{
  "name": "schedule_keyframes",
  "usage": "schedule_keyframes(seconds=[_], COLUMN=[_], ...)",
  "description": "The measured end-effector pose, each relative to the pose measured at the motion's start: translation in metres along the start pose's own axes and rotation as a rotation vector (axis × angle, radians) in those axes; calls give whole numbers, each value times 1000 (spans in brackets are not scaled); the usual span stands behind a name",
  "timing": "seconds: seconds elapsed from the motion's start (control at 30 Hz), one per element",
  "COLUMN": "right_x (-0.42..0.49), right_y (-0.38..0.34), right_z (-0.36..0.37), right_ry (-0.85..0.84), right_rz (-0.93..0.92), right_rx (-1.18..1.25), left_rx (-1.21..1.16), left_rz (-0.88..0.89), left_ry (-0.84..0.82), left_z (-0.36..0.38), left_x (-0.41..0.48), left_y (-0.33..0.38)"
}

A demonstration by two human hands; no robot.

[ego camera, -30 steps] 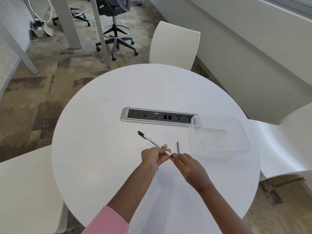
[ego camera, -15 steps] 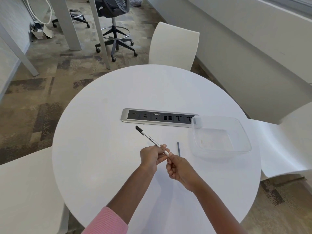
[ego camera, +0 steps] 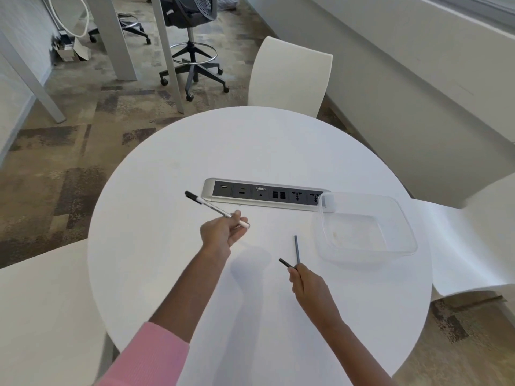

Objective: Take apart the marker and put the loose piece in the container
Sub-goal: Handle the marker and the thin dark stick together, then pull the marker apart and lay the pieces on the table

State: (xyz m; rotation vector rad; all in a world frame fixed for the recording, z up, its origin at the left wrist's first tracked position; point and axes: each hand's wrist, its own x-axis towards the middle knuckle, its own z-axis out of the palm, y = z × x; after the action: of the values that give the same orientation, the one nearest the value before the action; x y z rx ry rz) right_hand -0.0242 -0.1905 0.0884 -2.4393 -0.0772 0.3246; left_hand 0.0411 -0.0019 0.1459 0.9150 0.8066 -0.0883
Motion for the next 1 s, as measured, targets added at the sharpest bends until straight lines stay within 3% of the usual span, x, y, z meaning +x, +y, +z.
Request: schedule_keyframes(seconds=[0.27,0.5,1.0], right_x=[18,26,28], right_y=[17,15,10], right_z=[13,18,22], right_ry=[133,100,85], right_rz=[34,43,114], right_rx=[-173,-247,-166], left_rx=[-19,-13,42], left_rz=[-58,-102,-166], left_ry=[0,-13,-70], left_z=[-7,-13,-16], left_x=[4,0,-3], left_y=[-20,-31,-42])
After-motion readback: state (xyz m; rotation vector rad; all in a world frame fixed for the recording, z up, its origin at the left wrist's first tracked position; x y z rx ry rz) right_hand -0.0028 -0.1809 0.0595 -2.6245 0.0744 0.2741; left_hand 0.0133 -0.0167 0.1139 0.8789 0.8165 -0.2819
